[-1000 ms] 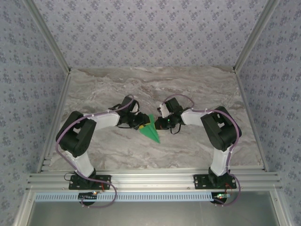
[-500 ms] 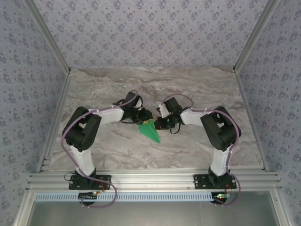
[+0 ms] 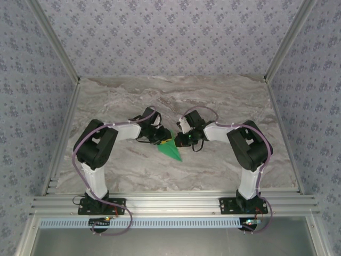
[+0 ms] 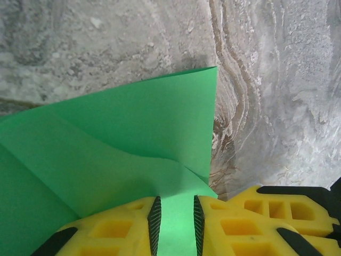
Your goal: Fold a paper plane with a square sheet of paper (fold left side to right side)
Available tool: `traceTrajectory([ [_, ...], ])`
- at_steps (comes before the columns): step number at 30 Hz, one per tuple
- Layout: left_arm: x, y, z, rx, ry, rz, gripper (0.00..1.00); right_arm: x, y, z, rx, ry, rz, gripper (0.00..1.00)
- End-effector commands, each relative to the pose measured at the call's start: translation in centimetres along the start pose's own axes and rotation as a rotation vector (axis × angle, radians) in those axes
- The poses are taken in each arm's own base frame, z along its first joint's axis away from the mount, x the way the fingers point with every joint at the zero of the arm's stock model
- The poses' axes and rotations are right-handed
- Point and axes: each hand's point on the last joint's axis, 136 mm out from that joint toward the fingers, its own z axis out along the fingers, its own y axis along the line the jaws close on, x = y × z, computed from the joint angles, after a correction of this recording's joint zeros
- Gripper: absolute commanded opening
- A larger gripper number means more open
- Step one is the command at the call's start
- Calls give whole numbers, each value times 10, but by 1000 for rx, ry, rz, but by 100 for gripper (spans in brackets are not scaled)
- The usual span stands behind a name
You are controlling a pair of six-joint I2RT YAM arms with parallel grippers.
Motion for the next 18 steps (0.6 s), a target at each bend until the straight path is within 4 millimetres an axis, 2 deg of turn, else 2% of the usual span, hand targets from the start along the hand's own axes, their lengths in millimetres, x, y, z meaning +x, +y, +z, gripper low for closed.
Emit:
traceTrajectory([
  [1, 14, 25, 6, -72, 28, -13, 26, 23, -14, 10, 59, 87, 22, 9],
  [6, 18, 37, 7, -107, 29, -22, 25, 8, -3, -1, 23, 42, 14, 17],
  [9, 20, 41, 7, -115, 30, -24, 25, -7, 3, -18, 6, -16, 12, 29],
  [12, 21, 43, 8, -118, 30, -30, 25, -15, 10, -37, -11, -59, 7, 36],
  [15, 20, 42, 8, -116, 27, -28, 25, -8, 22, -48, -54, -59, -4, 38],
  [18, 20, 41, 7, -114, 26, -26, 25, 5, 45, -50, -163, -27, -6, 36],
])
